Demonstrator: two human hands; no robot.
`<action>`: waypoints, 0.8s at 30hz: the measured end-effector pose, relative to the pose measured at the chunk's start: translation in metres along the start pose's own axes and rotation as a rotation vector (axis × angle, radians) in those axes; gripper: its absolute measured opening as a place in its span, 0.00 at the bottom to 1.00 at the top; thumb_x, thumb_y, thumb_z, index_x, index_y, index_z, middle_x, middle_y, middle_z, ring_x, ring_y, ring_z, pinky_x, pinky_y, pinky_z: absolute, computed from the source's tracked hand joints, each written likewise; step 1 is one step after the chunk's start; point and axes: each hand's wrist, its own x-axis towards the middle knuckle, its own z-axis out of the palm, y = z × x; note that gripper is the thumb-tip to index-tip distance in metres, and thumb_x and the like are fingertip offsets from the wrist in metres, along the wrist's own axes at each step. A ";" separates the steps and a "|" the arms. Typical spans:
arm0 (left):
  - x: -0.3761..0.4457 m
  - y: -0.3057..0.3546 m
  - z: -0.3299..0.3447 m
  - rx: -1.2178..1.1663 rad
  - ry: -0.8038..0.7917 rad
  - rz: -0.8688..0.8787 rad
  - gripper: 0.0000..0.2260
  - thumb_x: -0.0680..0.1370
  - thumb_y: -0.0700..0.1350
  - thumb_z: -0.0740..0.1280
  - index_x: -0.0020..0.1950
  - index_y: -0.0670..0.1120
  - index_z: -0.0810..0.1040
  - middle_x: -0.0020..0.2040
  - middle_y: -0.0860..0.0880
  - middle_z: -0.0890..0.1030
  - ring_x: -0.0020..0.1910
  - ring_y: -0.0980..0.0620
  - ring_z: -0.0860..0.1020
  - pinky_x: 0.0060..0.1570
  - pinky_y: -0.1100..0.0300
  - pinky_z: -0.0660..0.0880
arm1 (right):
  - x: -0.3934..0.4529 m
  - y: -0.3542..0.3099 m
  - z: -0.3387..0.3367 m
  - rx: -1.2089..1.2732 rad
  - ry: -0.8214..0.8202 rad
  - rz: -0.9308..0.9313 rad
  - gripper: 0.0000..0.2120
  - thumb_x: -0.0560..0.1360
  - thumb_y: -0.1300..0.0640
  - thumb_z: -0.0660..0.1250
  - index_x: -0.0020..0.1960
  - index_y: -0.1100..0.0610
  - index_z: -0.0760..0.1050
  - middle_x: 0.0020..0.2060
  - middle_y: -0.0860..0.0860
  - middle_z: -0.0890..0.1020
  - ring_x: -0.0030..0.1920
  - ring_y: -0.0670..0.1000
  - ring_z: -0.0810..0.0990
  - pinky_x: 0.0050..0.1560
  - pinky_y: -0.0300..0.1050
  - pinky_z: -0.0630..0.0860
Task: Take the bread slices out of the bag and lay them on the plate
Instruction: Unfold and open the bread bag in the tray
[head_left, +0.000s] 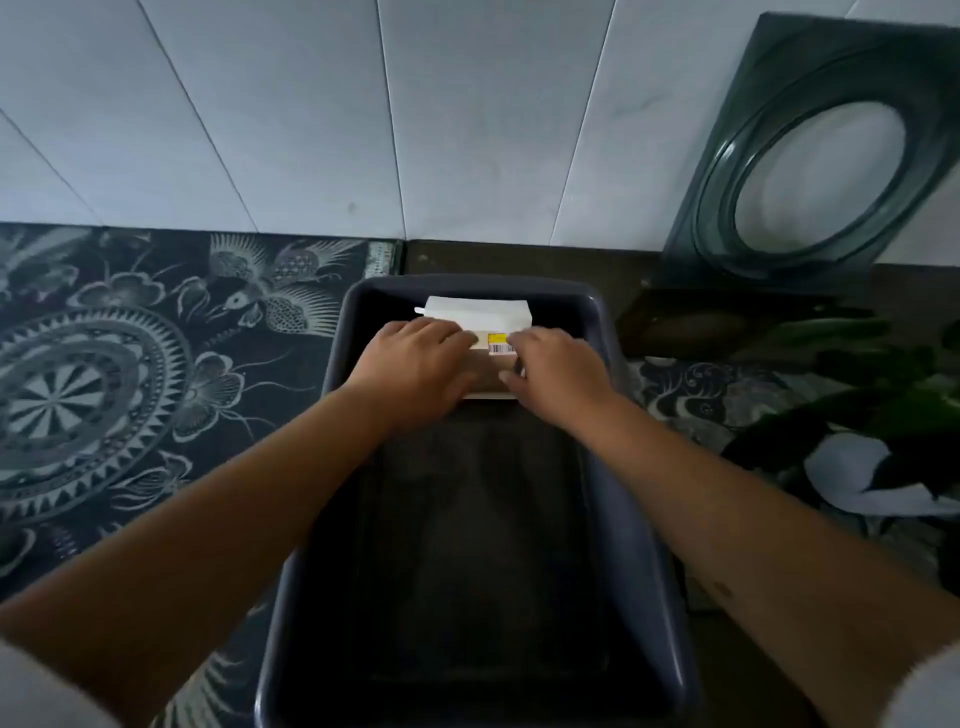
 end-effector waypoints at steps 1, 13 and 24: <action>0.011 -0.008 0.007 -0.002 -0.006 0.001 0.21 0.75 0.51 0.69 0.64 0.43 0.76 0.61 0.42 0.80 0.61 0.39 0.77 0.56 0.43 0.74 | 0.012 0.003 0.004 -0.028 0.018 -0.028 0.19 0.74 0.48 0.70 0.60 0.56 0.77 0.53 0.54 0.82 0.51 0.57 0.80 0.45 0.52 0.77; 0.078 -0.047 0.044 0.189 -0.054 0.074 0.11 0.74 0.41 0.66 0.56 0.41 0.77 0.49 0.40 0.81 0.47 0.37 0.79 0.43 0.43 0.75 | 0.080 0.042 0.031 -0.246 0.064 -0.322 0.19 0.75 0.61 0.69 0.64 0.64 0.72 0.40 0.61 0.84 0.39 0.62 0.83 0.29 0.53 0.78; 0.054 -0.039 0.032 0.046 0.049 0.180 0.17 0.72 0.33 0.67 0.62 0.35 0.77 0.45 0.34 0.82 0.42 0.33 0.80 0.37 0.40 0.78 | 0.059 0.046 0.022 -0.138 0.114 -0.475 0.17 0.76 0.65 0.67 0.65 0.64 0.74 0.43 0.63 0.82 0.40 0.63 0.82 0.29 0.53 0.78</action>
